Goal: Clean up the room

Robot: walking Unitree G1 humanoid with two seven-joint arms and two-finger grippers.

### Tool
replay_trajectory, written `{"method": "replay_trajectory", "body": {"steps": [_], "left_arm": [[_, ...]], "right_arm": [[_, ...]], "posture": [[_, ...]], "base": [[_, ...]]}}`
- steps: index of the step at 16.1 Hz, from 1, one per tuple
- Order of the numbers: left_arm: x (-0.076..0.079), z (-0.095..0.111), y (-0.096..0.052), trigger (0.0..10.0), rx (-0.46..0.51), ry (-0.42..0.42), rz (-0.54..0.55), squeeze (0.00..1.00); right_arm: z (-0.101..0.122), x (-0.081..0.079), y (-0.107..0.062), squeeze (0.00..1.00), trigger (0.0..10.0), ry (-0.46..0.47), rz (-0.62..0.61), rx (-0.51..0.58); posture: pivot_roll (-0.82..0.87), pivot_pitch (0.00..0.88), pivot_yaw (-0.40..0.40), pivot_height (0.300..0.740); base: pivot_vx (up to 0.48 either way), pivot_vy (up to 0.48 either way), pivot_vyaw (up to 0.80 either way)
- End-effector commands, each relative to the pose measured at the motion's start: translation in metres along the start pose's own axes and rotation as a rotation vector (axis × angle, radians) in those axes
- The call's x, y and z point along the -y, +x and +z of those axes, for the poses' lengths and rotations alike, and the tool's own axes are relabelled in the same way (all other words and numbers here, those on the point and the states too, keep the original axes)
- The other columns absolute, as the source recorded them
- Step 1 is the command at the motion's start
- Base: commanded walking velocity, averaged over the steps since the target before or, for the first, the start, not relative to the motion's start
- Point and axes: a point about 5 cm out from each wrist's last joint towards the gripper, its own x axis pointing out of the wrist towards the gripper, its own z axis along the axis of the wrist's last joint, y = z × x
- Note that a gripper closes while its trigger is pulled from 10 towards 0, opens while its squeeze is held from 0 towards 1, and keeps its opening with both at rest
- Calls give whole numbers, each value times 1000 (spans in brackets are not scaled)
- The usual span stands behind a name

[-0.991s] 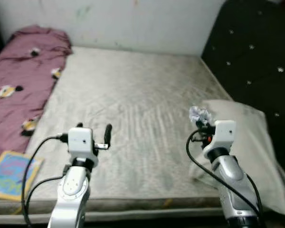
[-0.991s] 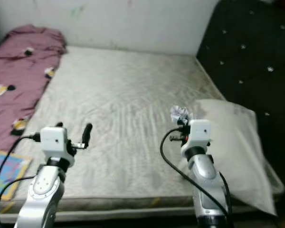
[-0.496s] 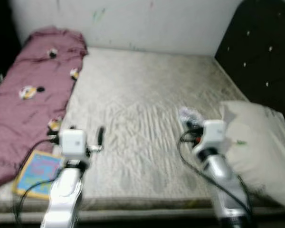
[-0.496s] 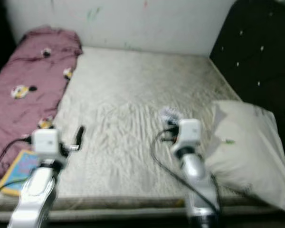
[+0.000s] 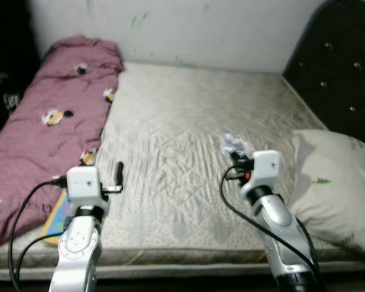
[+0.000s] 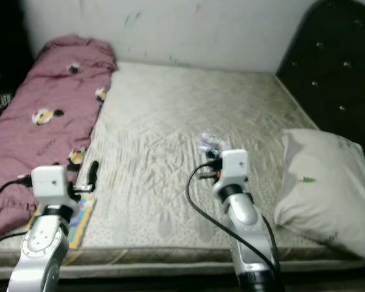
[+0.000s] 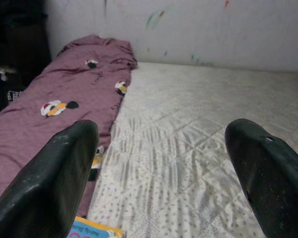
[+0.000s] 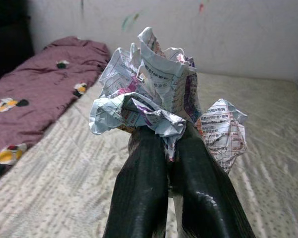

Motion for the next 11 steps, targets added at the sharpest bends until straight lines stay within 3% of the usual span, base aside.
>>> {"method": "replay_trajectory", "body": {"steps": [1, 11], "left_arm": [[7, 0, 1, 10000, -3, -15, -23, 0], [8, 2, 3, 10000, 1, -50, -34, 0]], "right_arm": [[1, 11, -2, 0, 10000, -12, -30, 0], [2, 8, 4, 0, 10000, -52, -23, 7]], "posture": [[-21, 0, -55, 740], [-18, 0, -60, 740]], "base": [[0, 480, 0], [0, 480, 0]]}}
